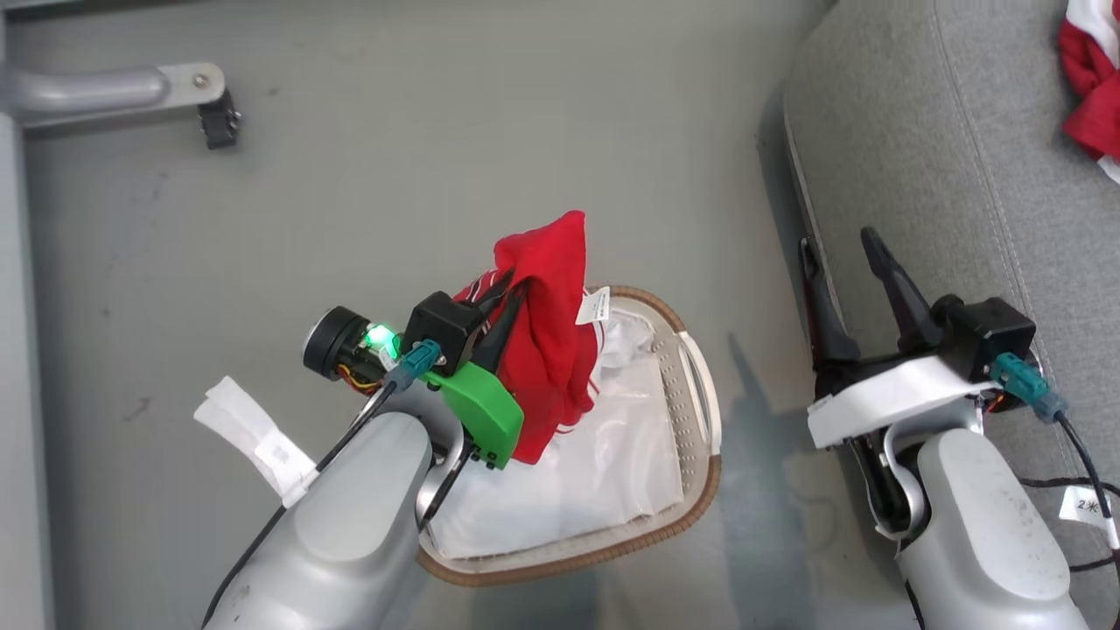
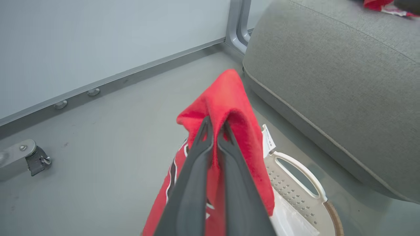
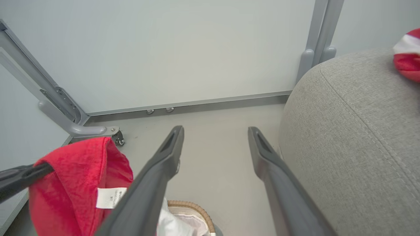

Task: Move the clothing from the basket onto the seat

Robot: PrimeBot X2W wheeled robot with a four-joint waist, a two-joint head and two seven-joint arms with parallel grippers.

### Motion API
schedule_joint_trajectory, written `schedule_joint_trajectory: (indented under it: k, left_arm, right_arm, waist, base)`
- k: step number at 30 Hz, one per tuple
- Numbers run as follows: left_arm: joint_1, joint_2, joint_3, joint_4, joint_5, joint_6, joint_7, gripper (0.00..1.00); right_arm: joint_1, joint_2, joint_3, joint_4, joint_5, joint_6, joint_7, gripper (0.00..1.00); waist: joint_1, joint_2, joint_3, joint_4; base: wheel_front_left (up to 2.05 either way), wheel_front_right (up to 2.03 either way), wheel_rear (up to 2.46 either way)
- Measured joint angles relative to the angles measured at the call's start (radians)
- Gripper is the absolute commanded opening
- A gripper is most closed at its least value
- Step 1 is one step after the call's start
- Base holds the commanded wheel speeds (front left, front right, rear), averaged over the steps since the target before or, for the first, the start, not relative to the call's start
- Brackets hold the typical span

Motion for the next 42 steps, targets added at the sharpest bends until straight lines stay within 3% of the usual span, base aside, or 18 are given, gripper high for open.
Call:
schedule_joint_trajectory:
  k: [12,20,23,31,42]
  left_arm:
    - [0.086,-0.007,0.128,-0.325,0.053,0.000,0.000,0.00]
    - [0.130,-0.016,0.154,-0.469,0.074,0.000,-0.002,0.00]
    - [0.147,-0.019,0.153,-0.484,0.076,0.000,-0.002,0.00]
    - [0.162,-0.023,0.145,-0.487,0.076,0.000,-0.002,0.00]
    - [0.173,-0.027,0.109,-0.481,0.065,0.000,-0.002,0.00]
  right_arm:
    - [0.091,0.000,0.015,0.037,-0.026,0.000,0.000,1.00]
    - [0.134,0.000,0.071,0.055,-0.040,0.000,0.000,1.00]
    - [0.144,-0.001,0.134,0.038,-0.058,0.000,0.000,1.00]
    - [0.125,-0.004,0.434,-0.059,-0.056,0.000,-0.001,1.00]
    - [-0.032,-0.001,0.533,0.020,-0.025,0.000,-0.001,1.00]
  waist:
    - [0.0000,0.0000,-0.145,0.059]
    - [-0.0001,0.0000,-0.224,0.089]
    - [0.0000,0.0000,-0.249,0.096]
    - [-0.0001,0.0000,-0.279,0.109]
    - [0.0000,0.0000,-0.287,0.132]
  base:
    - [0.00,0.00,0.00]
    - [0.00,0.00,0.00]
    - [0.00,0.00,0.00]
    - [0.00,0.00,0.00]
    - [0.00,0.00,0.00]
